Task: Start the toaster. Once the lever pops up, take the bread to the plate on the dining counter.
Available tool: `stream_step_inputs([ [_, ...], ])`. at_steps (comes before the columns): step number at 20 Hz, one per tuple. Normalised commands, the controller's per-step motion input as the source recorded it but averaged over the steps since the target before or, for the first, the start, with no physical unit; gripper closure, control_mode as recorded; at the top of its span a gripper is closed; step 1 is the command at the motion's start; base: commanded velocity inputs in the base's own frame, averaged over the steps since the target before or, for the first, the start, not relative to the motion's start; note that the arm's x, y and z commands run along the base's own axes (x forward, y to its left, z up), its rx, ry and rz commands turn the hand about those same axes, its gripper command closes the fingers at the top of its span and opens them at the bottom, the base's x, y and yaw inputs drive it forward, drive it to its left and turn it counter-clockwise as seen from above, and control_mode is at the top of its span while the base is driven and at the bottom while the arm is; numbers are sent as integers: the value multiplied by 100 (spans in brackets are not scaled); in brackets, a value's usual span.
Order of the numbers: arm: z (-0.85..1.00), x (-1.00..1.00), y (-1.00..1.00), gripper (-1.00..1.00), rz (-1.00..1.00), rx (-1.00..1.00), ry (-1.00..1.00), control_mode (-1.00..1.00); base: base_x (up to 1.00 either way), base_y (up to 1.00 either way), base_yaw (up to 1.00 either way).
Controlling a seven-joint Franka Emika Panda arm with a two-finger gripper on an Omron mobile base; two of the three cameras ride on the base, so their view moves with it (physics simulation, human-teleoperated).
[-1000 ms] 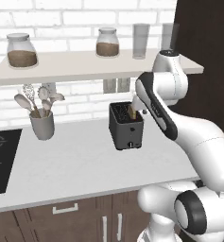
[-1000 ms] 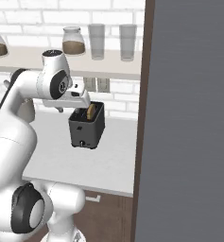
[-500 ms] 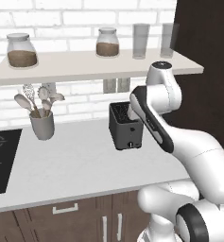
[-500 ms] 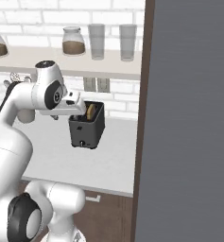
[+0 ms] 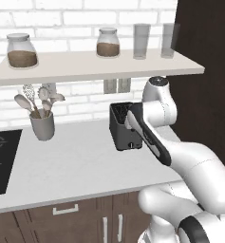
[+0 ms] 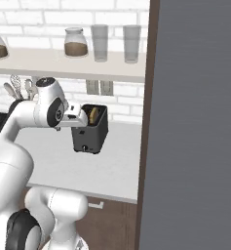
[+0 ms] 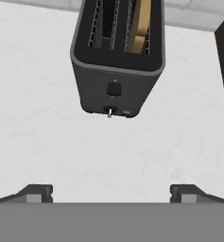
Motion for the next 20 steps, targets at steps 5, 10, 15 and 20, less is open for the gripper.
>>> stream_step_inputs([
  [5, -29, 15, 5, -100, 0, 0, -11, -100, 0, 0, 0],
  [10, -19, 23, 9, -100, 0, 2, -3, -100, 0, 0, 0],
  [15, -16, 35, 17, -100, 0, 5, 0, -100, 0, 0, 0],
  [20, -14, 36, 16, -100, 0, 5, 0, -100, 0, 0, 0],
])
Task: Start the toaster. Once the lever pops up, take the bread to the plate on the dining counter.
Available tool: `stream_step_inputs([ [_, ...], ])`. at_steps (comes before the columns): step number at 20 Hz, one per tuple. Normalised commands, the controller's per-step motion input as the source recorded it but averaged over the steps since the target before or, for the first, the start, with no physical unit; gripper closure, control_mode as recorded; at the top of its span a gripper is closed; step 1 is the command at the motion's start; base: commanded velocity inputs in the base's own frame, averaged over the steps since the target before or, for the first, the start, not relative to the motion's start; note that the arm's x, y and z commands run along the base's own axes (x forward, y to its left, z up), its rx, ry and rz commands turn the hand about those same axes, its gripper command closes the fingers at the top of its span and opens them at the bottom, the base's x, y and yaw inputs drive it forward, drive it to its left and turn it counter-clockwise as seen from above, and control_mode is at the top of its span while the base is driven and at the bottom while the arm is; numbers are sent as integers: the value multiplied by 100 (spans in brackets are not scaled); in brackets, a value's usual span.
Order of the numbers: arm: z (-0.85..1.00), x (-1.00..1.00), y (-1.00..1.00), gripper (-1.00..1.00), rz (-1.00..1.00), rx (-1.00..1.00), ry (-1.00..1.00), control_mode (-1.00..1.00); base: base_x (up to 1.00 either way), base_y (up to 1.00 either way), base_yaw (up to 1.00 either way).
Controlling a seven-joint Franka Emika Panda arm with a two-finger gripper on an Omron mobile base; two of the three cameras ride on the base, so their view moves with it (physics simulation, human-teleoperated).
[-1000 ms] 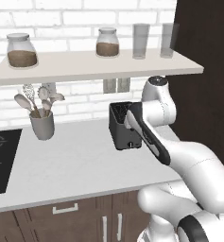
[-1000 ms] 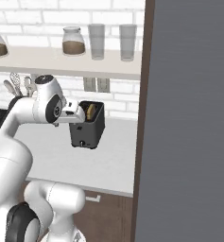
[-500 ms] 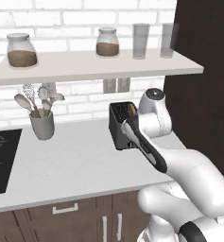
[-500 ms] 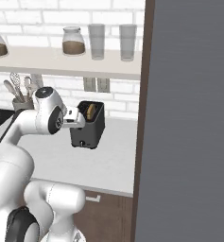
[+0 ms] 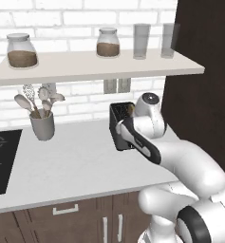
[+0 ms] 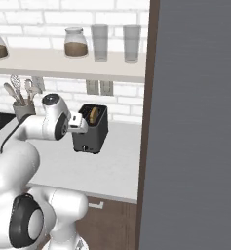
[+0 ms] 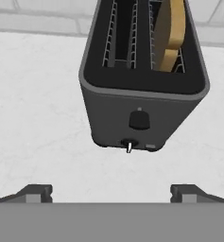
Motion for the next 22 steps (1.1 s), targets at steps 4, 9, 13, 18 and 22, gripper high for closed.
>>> stream_step_inputs([
  [4, -14, 33, 13, -100, 0, 2, 0, -100, 0, 0, 0],
  [9, -20, 30, 11, -100, 0, 0, 0, -100, 0, 0, 0],
  [13, -22, 18, 3, -100, 0, 0, 0, -100, 0, 0, 0],
  [18, -22, 4, 0, -100, 0, 0, 0, -100, 0, 0, 0],
  [22, -21, 2, 0, -100, 0, 0, -1, -100, 0, 0, 0],
])
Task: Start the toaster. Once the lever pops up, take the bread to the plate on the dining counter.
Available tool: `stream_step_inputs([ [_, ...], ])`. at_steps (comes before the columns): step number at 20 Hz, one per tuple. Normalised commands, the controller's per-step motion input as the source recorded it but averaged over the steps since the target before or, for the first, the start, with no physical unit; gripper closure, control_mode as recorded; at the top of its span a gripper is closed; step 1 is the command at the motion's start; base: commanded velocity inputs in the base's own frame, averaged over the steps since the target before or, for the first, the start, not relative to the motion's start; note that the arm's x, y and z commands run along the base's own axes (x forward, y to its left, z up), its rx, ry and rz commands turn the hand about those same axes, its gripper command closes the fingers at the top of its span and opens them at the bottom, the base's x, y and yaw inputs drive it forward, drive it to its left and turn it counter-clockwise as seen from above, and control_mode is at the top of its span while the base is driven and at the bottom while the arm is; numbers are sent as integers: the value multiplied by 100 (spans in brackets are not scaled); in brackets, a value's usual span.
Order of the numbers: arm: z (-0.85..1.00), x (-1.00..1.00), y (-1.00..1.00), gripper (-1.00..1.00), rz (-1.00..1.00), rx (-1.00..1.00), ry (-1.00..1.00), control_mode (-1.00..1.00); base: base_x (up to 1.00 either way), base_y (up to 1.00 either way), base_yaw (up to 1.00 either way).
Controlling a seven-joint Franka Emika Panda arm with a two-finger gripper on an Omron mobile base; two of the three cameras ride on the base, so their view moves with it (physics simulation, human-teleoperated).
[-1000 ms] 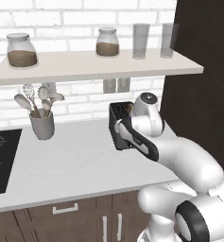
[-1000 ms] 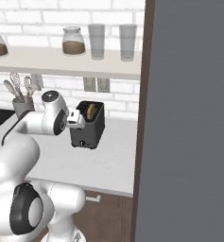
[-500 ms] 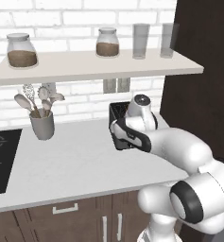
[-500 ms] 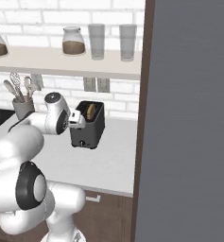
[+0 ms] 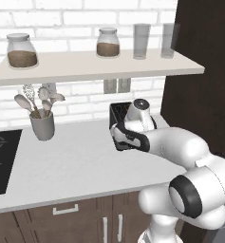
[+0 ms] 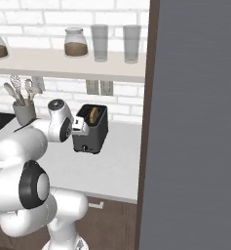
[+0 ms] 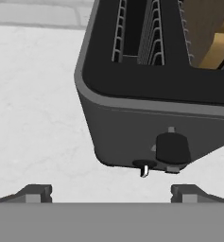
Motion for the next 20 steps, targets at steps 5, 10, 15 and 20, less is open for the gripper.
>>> stream_step_inputs([
  [5, -13, 0, 0, -100, 0, 0, -9, -100, 0, 0, 0],
  [10, 1, 0, 0, -100, 0, 1, -16, -100, 0, 0, 0],
  [15, 20, 0, 0, -100, 0, 3, -5, -100, 0, 0, 0],
  [20, 29, 0, 0, -100, 0, 7, 1, -100, 0, 0, 0],
])
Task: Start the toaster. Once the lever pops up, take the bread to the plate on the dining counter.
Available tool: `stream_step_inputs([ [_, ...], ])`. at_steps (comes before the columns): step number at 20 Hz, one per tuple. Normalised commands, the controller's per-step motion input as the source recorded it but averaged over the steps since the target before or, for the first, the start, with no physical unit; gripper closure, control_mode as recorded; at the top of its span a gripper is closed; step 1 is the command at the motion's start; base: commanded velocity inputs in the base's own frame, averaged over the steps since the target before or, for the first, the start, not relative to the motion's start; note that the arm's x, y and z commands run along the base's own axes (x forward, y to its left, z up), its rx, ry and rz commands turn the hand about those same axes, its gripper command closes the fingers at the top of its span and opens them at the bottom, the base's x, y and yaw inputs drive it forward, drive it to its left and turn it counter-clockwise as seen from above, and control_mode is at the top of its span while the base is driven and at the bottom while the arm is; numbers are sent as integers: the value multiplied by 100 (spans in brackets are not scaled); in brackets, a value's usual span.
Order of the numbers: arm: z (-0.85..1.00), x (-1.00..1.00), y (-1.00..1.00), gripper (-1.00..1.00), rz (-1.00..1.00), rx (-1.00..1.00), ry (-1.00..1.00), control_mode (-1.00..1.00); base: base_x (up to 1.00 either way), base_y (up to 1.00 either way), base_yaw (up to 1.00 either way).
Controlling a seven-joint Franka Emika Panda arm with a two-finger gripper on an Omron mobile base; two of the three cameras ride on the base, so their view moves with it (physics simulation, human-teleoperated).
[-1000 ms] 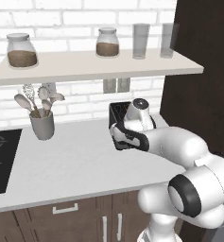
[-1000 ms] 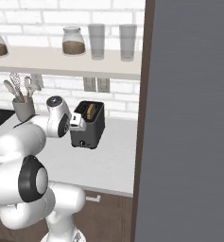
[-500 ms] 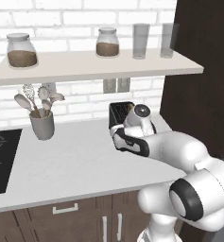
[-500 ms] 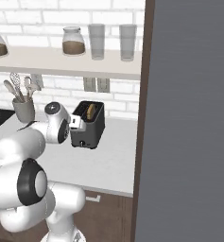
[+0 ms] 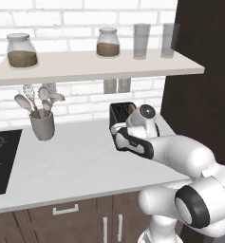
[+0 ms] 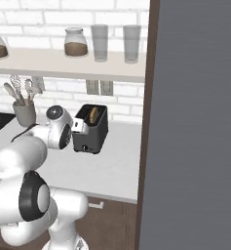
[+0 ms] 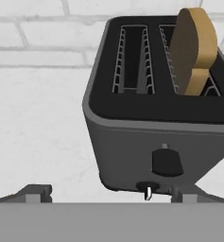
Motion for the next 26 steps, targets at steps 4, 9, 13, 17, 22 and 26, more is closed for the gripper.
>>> stream_step_inputs([
  [4, 12, 5, 0, -100, 0, 5, 6, -100, 0, 0, 0],
  [9, -6, 11, 0, -100, 0, 1, 7, -100, 0, 0, 0],
  [13, -21, 14, 0, -100, 0, 0, 2, -100, 0, 0, 0],
  [17, -36, 4, 0, -100, 0, 0, 0, -100, 0, 0, 0],
  [22, -53, 0, 0, -100, 0, 0, -3, -100, 0, 0, 0],
  [26, -47, 0, 0, -100, 0, 0, -8, -100, 0, 0, 0],
])
